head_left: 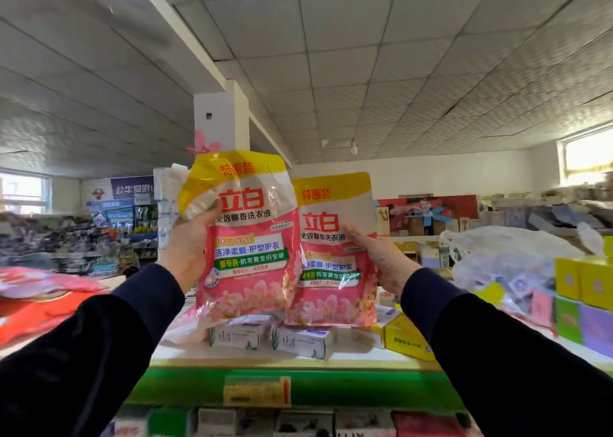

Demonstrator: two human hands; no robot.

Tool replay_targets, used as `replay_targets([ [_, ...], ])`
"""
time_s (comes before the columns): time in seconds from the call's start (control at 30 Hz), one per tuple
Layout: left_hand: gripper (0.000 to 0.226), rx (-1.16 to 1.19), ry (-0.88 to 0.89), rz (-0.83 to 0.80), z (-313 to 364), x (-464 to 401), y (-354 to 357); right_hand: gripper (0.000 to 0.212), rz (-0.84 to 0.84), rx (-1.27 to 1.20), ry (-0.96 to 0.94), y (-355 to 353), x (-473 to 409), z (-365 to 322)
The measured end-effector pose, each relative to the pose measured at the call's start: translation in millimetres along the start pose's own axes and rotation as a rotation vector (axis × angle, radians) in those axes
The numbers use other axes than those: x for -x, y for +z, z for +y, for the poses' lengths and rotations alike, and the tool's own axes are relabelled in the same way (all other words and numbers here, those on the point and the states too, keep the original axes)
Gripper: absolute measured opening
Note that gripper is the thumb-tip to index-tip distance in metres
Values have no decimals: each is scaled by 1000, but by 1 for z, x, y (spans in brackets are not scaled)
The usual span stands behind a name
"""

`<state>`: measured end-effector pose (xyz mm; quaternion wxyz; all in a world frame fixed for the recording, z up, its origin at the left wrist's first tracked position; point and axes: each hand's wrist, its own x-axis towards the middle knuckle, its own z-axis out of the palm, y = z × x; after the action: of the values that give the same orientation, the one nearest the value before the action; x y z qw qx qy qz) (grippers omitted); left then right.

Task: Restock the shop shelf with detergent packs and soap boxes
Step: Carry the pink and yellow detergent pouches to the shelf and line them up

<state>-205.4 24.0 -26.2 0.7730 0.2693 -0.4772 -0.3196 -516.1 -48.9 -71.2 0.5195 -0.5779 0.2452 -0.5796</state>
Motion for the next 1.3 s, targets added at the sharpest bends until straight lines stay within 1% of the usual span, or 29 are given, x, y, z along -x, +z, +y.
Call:
replay_targets([
  [0.07,34,-25,-20,8,4,7,3,42,38,-39,-5,7,-2,0],
  [0.13,26,-37,-39,6,8,15,4,31,90,-101,-21,15,-3,-2],
  [0.17,30,-43,-37,13,11,19,4,26,107,-124,-27,19,-3,-3],
  [0.23,52,-48,-17,40,20,26,-1,20,117,-156,-54,25,-5,-8],
  [0.27,58,-65,-7,55,27,32,-6,18,112,-177,-73,28,-6,-11],
  [0.3,55,-94,8,56,33,36,-8,16,108,-190,-94,31,-7,-14],
  [0.37,35,-169,53,50,46,47,-17,12,87,-221,-121,39,-6,-22],
  [0.43,23,-218,87,89,62,68,-24,17,18,-258,-128,51,-1,-31],
  [0.53,17,-281,141,210,90,106,-31,32,-128,-307,-120,73,16,-39],
  [0.57,17,-299,161,255,100,119,-33,34,-164,-327,-109,81,22,-39],
  [0.7,14,-354,183,444,146,184,-38,30,-306,-378,-32,115,51,-34],
  [0.77,8,-401,212,542,173,224,-41,29,-389,-392,32,138,73,-30],
  [0.9,10,-504,298,739,229,305,-46,41,-542,-445,145,195,119,-22],
  [0.97,15,-538,354,849,259,348,-47,38,-622,-474,185,227,148,-23],
  [1.07,9,-599,413,923,305,415,-45,38,-755,-540,261,279,198,-26],
  [1.1,10,-611,415,941,314,429,-45,40,-787,-563,272,289,207,-28],
  [1.13,13,-643,437,992,333,457,-44,41,-850,-586,297,310,231,-32],
  [1.2,19,-669,467,1073,363,502,-43,37,-933,-630,343,343,270,-42],
  [1.3,15,-745,538,1165,409,572,-39,27,-1028,-676,384,393,337,-62],
])
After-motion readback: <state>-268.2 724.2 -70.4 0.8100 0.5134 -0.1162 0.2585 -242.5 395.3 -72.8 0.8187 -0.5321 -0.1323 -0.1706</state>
